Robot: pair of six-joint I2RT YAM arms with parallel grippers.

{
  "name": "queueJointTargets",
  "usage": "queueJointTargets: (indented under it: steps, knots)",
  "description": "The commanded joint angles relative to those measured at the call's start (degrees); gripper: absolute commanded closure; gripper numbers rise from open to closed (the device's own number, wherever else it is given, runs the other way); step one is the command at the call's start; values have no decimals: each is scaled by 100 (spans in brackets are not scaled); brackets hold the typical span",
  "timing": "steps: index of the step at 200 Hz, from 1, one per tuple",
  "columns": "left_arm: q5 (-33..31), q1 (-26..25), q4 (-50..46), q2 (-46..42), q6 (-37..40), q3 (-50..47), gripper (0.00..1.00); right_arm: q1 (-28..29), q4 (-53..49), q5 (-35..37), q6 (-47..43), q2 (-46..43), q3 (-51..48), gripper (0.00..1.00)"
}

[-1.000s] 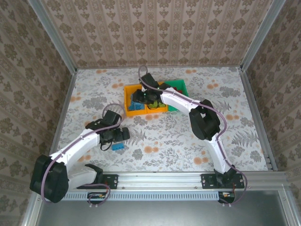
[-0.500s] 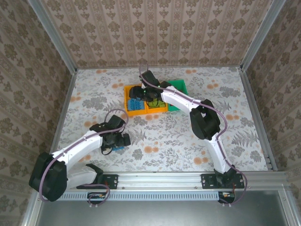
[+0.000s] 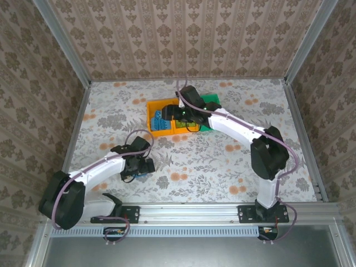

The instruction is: Sort the legos into containers by color

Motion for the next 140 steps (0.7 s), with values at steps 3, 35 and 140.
queueJointTargets:
  steps: [3,35,140]
  knots:
    - [27,-54,44,130,26,50,3,-82,-93,565,-342,-483,-583,19]
    - [80,-59,85,156,51,-10,11,-291,-70,713,-234,-891,-1209,18]
    - [151,-59,326,210,117,-42,35,-700,-127,908,-69,-1446,-1951,16]
